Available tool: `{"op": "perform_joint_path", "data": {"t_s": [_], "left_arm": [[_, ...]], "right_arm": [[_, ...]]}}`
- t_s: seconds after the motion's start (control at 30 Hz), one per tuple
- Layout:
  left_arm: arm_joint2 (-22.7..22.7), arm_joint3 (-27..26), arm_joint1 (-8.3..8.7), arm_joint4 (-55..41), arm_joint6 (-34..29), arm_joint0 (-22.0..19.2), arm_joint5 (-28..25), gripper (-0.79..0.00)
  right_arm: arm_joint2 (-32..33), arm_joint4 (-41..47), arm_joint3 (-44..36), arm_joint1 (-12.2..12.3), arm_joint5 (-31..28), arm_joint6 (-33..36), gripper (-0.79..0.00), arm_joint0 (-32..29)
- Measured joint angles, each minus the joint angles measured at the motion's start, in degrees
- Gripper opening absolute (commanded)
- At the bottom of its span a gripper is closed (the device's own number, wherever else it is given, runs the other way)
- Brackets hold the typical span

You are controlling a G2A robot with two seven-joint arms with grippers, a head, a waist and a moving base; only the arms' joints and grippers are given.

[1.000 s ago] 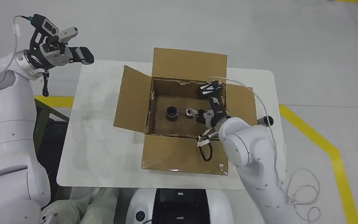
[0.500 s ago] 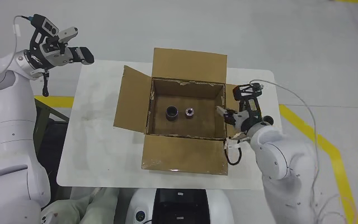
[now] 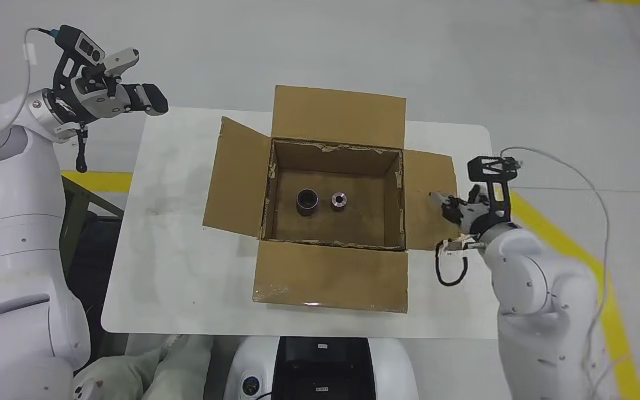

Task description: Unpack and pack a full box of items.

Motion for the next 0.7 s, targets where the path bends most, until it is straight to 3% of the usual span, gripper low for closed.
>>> {"op": "perform_joint_path", "data": {"t_s": [0.4,0.53,0.7], "left_arm": [[0.0,0.0,0.00,0.0,0.0,0.0,0.0,0.000],[0.0,0.0,0.00,0.0,0.0,0.0,0.0,0.000],[0.0,0.0,0.00,0.0,0.0,0.0,0.0,0.000]], "right_arm": [[7.3,2.2,9.4,0.9,1.3,-2.1,-0.222,2.7],[8.2,1.6,11.7,1.1,2.1,-2.3,-0.332,3.2],[8.7,1.3,12.5,1.3,2.7,-2.4,-0.317,3.2]]}}
